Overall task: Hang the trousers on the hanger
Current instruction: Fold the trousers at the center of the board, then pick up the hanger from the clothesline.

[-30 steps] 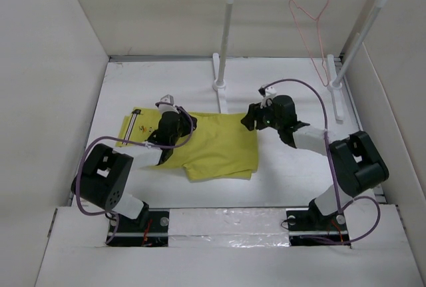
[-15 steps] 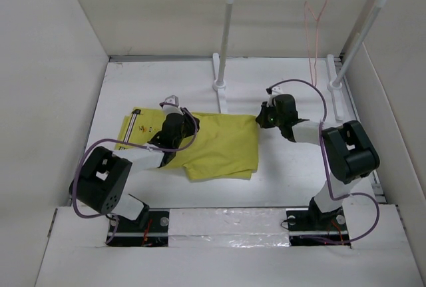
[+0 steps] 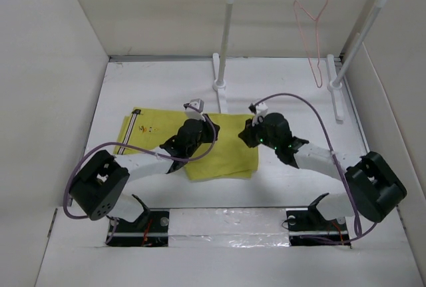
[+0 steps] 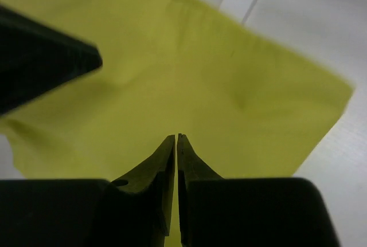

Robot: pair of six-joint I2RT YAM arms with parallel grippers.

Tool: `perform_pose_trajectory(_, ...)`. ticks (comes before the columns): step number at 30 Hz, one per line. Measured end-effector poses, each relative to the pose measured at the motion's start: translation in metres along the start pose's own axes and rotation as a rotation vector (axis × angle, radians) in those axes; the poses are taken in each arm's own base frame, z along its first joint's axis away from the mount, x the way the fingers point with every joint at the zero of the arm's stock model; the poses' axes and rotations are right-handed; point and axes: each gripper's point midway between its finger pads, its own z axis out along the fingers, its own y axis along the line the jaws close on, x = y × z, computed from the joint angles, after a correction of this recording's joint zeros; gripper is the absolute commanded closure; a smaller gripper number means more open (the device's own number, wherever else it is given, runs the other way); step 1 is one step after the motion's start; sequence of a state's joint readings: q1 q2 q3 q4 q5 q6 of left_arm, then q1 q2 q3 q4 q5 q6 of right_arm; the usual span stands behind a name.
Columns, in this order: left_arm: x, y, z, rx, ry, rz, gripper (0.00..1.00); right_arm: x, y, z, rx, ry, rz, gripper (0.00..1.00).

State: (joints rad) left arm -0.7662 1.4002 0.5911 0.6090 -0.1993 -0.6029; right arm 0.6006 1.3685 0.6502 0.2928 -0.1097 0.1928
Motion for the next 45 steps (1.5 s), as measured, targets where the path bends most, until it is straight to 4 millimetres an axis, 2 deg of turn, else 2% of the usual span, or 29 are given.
perform_pose_trajectory(2,0.005,0.004,0.003,-0.014,0.012,-0.001,0.93,0.044,0.004,-0.006,-0.008,0.082,0.023,0.99)
perform_pose_trajectory(5,0.014,0.01,0.007,-0.034,0.034,-0.004,0.93,0.106,-0.01,-0.016,0.04,0.221,0.071,1.0)
perform_pose_trajectory(9,0.024,0.018,0.008,-0.058,0.063,0.002,0.92,0.105,-0.013,-0.012,0.04,0.204,0.11,1.0)
perform_pose_trajectory(13,0.02,0.019,0.006,-0.069,0.051,0.005,0.92,0.098,-0.01,-0.02,0.034,0.2,0.101,0.99)
perform_pose_trajectory(15,0.015,0.017,0.004,-0.065,0.039,0.009,0.94,0.078,-0.008,-0.027,0.044,0.169,0.072,0.92)
perform_pose_trajectory(16,0.01,0.015,0.002,-0.059,0.028,0.009,0.96,0.06,-0.006,-0.03,0.048,0.132,0.055,0.86)
perform_pose_trajectory(18,0.0,0.009,-0.002,-0.04,0.003,0.011,1.0,0.007,-0.005,-0.038,0.067,0.019,0.007,0.85)
perform_pose_trajectory(21,-0.014,-0.001,-0.005,-0.013,-0.03,0.023,1.0,-0.092,-0.013,-0.063,0.119,-0.209,-0.051,1.0)
perform_pose_trajectory(22,-0.018,-0.005,-0.005,-0.005,-0.04,0.029,1.0,-0.114,-0.018,-0.072,0.141,-0.258,-0.065,1.0)
perform_pose_trajectory(23,-0.021,-0.008,-0.005,0.0,-0.047,0.035,1.0,-0.154,-0.028,-0.091,0.181,-0.353,-0.073,1.0)
perform_pose_trajectory(24,-0.023,-0.01,-0.006,0.006,-0.053,0.041,1.0,-0.183,-0.038,-0.108,0.223,-0.421,-0.088,1.0)
perform_pose_trajectory(28,-0.027,-0.022,-0.014,0.052,-0.074,0.068,1.0,-0.276,-0.083,-0.174,0.425,-0.617,-0.147,0.98)
perform_pose_trajectory(30,-0.028,-0.027,-0.023,0.088,-0.09,0.078,1.0,-0.309,-0.111,-0.2,0.538,-0.661,-0.163,0.72)
perform_pose_trajectory(31,-0.028,-0.03,-0.028,0.109,-0.099,0.083,1.0,-0.325,-0.124,-0.21,0.589,-0.68,-0.171,0.45)
perform_pose_trajectory(32,-0.029,-0.032,-0.032,0.125,-0.107,0.087,1.0,-0.337,-0.138,-0.218,0.637,-0.689,-0.175,0.36)
perform_pose_trajectory(34,-0.03,-0.038,-0.037,0.152,-0.113,0.095,0.92,-0.356,-0.167,-0.227,0.716,-0.689,-0.192,0.27)
perform_pose_trajectory(36,-0.03,-0.043,-0.039,0.173,-0.114,0.102,0.81,-0.365,-0.196,-0.226,0.753,-0.653,-0.199,0.26)
perform_pose_trajectory(38,-0.029,-0.045,-0.039,0.185,-0.11,0.106,0.78,-0.373,-0.221,-0.219,0.747,-0.611,-0.212,0.25)
perform_pose_trajectory(40,-0.028,-0.046,-0.04,0.192,-0.106,0.109,0.74,-0.369,-0.244,-0.208,0.734,-0.552,-0.215,0.25)
perform_pose_trajectory(45,-0.03,-0.048,-0.042,0.203,-0.108,0.112,0.74,-0.332,-0.28,-0.185,0.67,-0.405,-0.202,0.26)
